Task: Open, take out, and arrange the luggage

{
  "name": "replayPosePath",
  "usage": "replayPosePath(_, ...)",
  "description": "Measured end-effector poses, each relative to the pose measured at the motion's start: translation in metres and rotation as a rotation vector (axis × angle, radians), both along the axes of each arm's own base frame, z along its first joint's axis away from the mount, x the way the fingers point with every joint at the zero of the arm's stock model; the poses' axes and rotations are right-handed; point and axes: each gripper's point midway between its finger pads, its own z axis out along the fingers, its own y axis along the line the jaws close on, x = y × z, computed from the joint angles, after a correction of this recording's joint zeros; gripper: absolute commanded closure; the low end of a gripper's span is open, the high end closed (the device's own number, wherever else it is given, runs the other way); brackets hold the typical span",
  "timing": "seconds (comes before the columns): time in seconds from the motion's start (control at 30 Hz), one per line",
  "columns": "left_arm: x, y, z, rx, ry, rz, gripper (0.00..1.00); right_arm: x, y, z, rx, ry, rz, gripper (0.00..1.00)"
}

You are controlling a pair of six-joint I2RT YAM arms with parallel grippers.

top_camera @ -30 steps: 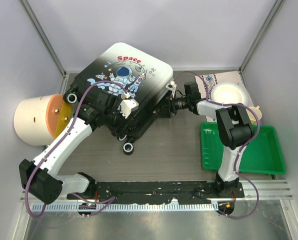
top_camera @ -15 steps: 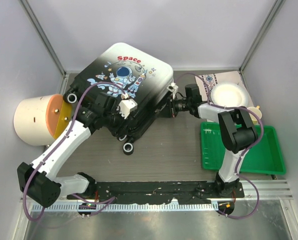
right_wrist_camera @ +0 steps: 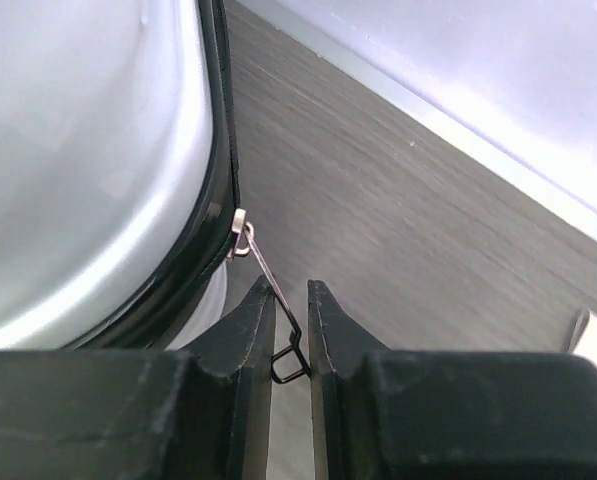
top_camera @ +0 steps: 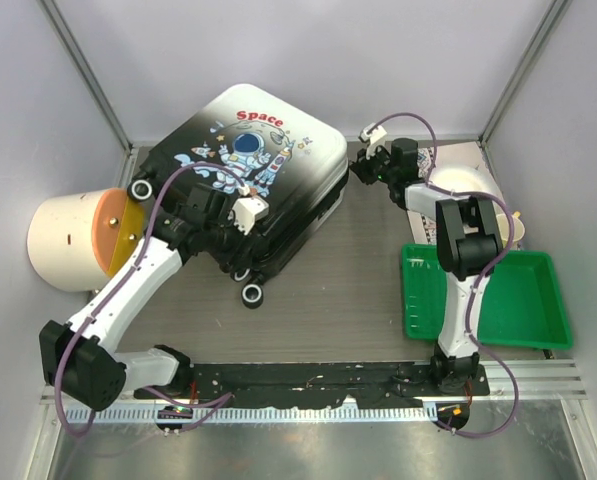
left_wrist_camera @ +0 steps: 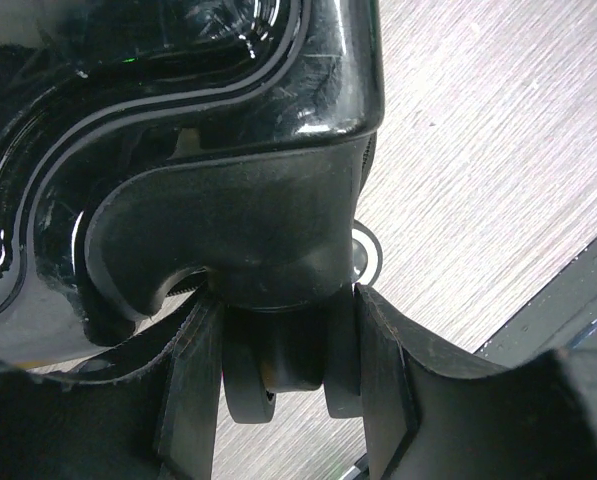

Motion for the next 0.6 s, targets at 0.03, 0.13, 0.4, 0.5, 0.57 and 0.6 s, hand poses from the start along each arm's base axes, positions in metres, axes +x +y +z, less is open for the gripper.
replayPosePath(0.03,0.002,0.001,-0.002,0.005,0.006,0.005,1.0,0.01,0.003,-0.003,-0.008,-0.023,0.006,0.99)
replayPosePath(0.13,0.009,0.006,-0.005,0.015,0.018,0.029,1.0,0.019,0.007,-0.008,-0.034,-0.061,0.025,0.99)
replayPosePath(0.4,0.031,0.044,-0.008,0.076,0.034,0.104,0.97,-0.043,-0.02,0.007,-0.089,-0.086,0.05,0.99)
replayPosePath(0.5,0.041,0.061,-0.008,0.112,0.032,0.13,0.52,-0.082,-0.031,0.013,-0.105,-0.069,0.067,0.99)
replayPosePath(0.57,0.046,0.067,-0.006,0.125,0.035,0.129,0.28,-0.106,-0.032,0.013,-0.115,-0.05,0.081,0.99)
replayPosePath(0.6,0.048,0.069,-0.005,0.121,0.042,0.133,0.23,-0.122,-0.029,0.011,-0.122,-0.036,0.092,0.99)
